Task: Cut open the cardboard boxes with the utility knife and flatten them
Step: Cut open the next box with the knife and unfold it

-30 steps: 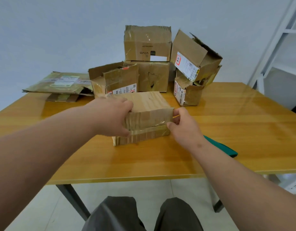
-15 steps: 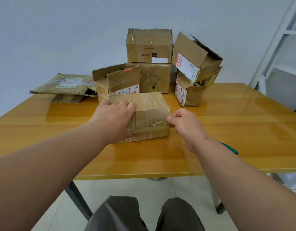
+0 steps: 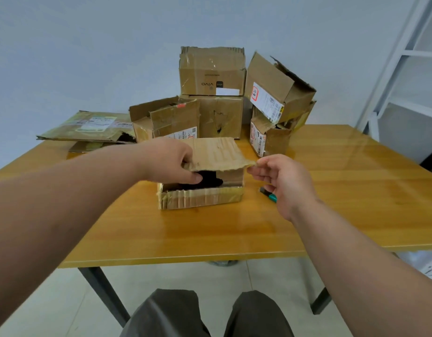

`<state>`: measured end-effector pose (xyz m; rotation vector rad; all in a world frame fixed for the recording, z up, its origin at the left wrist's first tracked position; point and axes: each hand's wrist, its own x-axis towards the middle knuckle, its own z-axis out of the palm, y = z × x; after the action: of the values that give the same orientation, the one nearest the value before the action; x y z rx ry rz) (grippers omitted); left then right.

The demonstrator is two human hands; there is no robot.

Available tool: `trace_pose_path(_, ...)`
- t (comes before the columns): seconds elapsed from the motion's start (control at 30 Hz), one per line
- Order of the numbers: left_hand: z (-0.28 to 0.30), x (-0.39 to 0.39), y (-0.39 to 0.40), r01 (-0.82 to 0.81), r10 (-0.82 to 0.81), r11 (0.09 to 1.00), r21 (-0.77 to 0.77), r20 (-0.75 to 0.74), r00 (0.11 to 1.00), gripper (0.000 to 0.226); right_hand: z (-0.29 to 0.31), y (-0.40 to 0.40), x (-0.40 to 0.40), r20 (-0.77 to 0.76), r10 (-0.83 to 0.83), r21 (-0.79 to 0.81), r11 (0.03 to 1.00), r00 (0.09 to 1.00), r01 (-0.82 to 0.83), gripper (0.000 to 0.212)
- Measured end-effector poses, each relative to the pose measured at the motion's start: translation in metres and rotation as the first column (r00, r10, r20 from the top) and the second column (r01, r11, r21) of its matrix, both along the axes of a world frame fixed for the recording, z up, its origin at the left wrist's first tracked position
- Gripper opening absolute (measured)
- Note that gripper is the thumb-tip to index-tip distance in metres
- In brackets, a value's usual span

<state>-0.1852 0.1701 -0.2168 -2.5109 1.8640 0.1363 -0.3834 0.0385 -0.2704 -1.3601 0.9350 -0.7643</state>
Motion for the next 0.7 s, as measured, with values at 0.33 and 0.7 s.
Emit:
trace_pose_path(0.33, 0.008, 0.011, -0.005, -0.230, 0.106, 0.943, -0.239, -0.441, 0.891, 0.070, -0.034, 0.028, 0.034, -0.179, -0.126, -0.471, 0.882, 0.976, 0.027, 0.063)
trace_pose_path(0.7, -0.009, 0.007, -0.008, -0.225, 0.149, 0.797, -0.560, -0.178, 0.973, 0.037, -0.040, 0.022, 0.042, -0.212, -0.175, -0.549, 0.835, 0.961, 0.031, 0.057)
